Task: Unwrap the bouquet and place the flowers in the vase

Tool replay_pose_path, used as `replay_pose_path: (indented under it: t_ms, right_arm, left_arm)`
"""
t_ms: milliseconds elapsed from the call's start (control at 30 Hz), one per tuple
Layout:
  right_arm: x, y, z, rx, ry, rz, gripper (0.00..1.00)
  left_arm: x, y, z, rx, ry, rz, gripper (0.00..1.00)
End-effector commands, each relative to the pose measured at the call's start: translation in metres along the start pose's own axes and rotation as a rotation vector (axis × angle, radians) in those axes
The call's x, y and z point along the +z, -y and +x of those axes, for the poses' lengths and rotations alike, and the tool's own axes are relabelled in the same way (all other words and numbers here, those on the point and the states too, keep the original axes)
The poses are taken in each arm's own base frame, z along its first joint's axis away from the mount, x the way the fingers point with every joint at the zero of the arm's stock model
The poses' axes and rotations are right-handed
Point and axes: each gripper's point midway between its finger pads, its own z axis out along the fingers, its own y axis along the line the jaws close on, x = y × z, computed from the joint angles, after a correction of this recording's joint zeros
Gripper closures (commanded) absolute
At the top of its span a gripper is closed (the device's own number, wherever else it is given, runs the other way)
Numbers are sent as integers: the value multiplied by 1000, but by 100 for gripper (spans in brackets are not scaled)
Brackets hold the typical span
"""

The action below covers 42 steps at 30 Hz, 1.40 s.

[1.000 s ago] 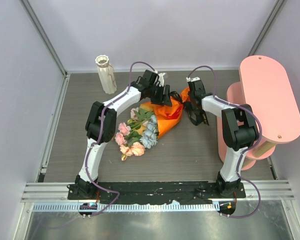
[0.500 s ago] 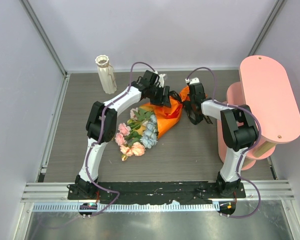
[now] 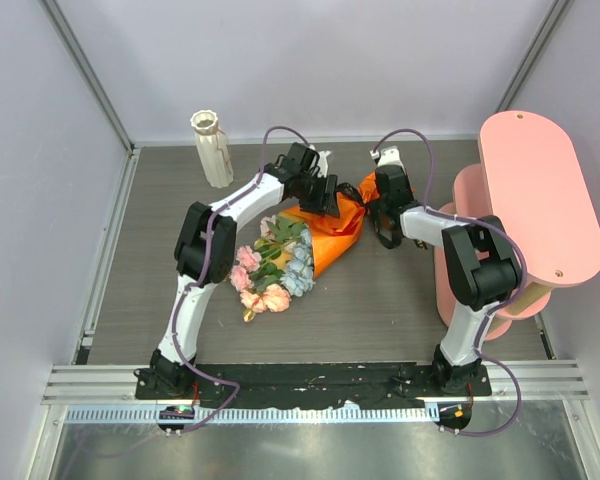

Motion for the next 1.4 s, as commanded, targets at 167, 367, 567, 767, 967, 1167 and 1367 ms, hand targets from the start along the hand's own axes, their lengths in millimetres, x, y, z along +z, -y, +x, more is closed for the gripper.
replay_pose_path:
  t_ms: [167,367,567,767,967,1167,1367]
  right_arm:
    - [-69,52,-108,208,275,216,99]
    - [-103,76,-148,299,361,228,99]
    - [-136,108,-189,384,424,243,99]
    - [-184,151,-236,504,521,235,99]
    - [-240,181,-284,566,634,184,99]
    - [-277,197,-307,611,705,137,99]
    - [-294,199,-311,606,716,74,99]
  left_arm:
    - [6,-18,14,-1,-42,-48,46]
    - [8,-23,17,-5,-52,-58,46]
    - [11,-27,25,-11,-68,-67,47]
    - [13,-31,31,-16,-77,-69,47]
    - [14,-31,31,-23,-78,-66,46]
    - [14,-31,33,-27,-79,-64,46]
    - [14,-30,34,-31,-76,-58,47]
